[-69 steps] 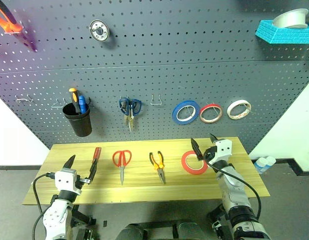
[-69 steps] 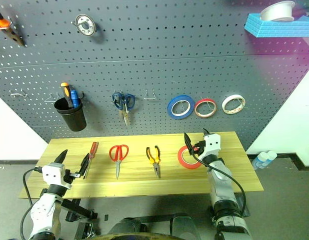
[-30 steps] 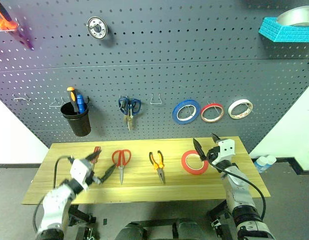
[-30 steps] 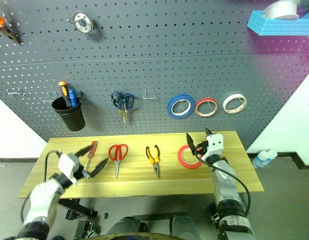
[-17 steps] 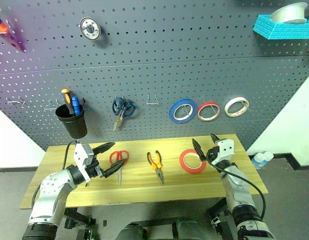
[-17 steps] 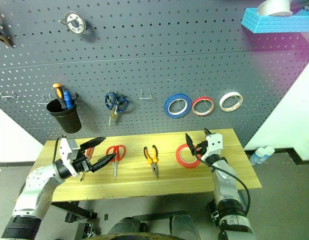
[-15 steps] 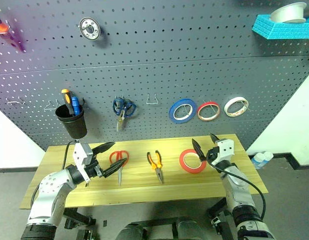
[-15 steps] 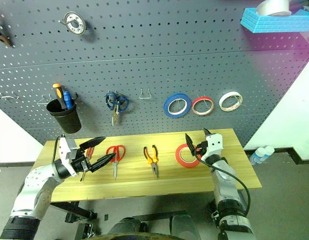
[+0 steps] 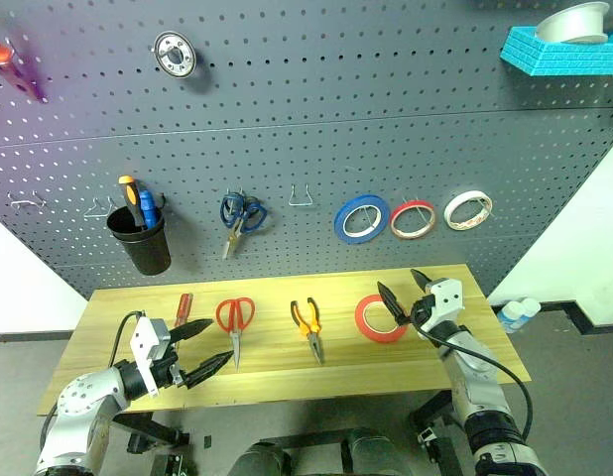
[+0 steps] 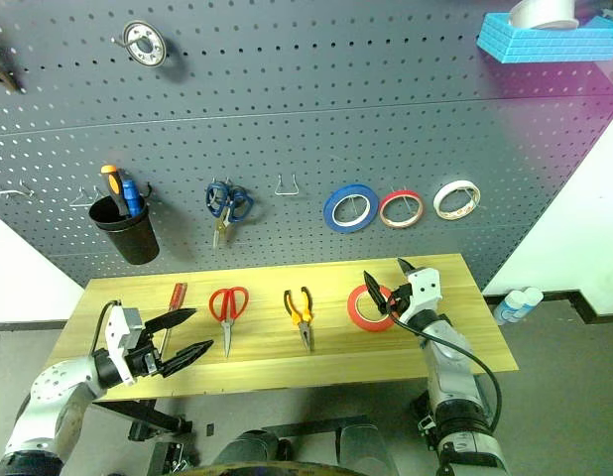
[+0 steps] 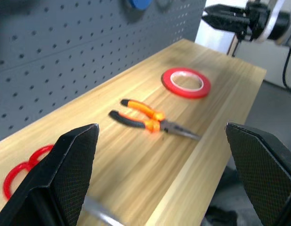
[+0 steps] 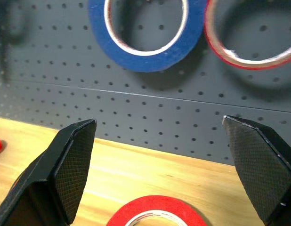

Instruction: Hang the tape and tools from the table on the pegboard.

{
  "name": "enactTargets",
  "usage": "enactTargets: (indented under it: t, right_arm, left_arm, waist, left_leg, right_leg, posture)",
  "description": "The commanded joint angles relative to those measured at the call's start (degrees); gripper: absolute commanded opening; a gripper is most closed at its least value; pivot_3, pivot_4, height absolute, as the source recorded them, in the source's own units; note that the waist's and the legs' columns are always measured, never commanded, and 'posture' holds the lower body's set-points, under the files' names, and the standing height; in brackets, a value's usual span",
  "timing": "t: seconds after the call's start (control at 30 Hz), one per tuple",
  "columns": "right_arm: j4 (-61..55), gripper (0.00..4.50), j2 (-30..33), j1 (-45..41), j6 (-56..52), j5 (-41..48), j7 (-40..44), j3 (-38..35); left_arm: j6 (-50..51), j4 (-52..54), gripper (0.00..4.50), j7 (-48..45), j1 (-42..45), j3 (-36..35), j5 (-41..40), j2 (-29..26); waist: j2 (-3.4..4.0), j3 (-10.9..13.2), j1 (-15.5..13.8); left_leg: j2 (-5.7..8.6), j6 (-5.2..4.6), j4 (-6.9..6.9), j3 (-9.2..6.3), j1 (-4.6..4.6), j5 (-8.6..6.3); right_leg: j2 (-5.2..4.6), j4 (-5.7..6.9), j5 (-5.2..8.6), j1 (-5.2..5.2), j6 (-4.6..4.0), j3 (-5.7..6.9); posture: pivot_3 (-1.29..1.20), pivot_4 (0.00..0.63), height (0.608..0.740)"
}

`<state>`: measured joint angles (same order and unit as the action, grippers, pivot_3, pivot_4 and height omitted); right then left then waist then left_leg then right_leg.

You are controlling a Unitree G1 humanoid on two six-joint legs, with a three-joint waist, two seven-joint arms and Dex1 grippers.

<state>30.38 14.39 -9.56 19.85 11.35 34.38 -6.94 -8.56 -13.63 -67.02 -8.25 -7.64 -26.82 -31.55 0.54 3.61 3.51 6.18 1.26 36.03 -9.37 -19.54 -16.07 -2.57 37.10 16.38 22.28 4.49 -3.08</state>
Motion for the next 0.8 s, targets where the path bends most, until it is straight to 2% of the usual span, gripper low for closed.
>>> enactTargets:
  t: [0.03, 0.33, 0.63, 0.8]
  right_arm:
    - [-3.8, 4.50, 2.0, -0.3, -1.2, -1.1, 1.8, 1.7]
    - [-3.5, 4.50, 7.5, 0.9, -5.3, -9.5, 2.4, 8.3]
    - [-8.0, 4.50, 9.0, 0.9, -13.1, -12.2, 2.0, 10.9]
    - [-6.8, 4.50, 11.4, 0.2, -14.6, -17.2, 1.4, 13.9]
  left_arm:
    - [-1.5, -0.2, 4.48, -1.3, 0.6, -1.7, -0.5, -0.5]
    - [0.6, 4.8, 4.48, 0.6, -0.1, -2.9, -1.7, -0.2]
    - [3.4, 10.5, 4.48, 3.7, -2.6, -2.6, -1.9, 0.4]
    - [4.4, 12.0, 4.48, 4.9, -2.9, -2.3, -1.7, 0.7]
  waist:
    - [-0.05, 0.2, -0.3]
    - [-0.37, 2.0, -1.2]
    - [-0.47, 3.6, -1.1]
    - [-0.59, 4.0, -1.3]
  left_leg:
    - [0.00, 0.00, 0.00, 0.00, 0.00, 0.00]
    - [-0.02, 0.00, 0.00, 0.00, -0.05, 0.00]
    - [-0.01, 0.01, 0.07, 0.01, -0.85, 0.01]
    - [-0.01, 0.01, 0.06, 0.00, -0.89, 0.01]
  right_leg:
    - [0.00, 0.00, 0.01, 0.00, 0.01, 0.00]
    - [-0.01, 0.00, 0.07, 0.04, 0.10, 0.01]
    - [-0.03, 0.02, -0.18, 0.84, 0.04, 0.02]
    - [-0.04, 0.01, -0.18, 0.86, 0.03, 0.05]
  posture:
    - [-0.08, 0.051, 0.740]
    - [-0.06, 0.102, 0.740]
    - [-0.05, 0.138, 0.740]
    - [-0.05, 0.143, 0.740]
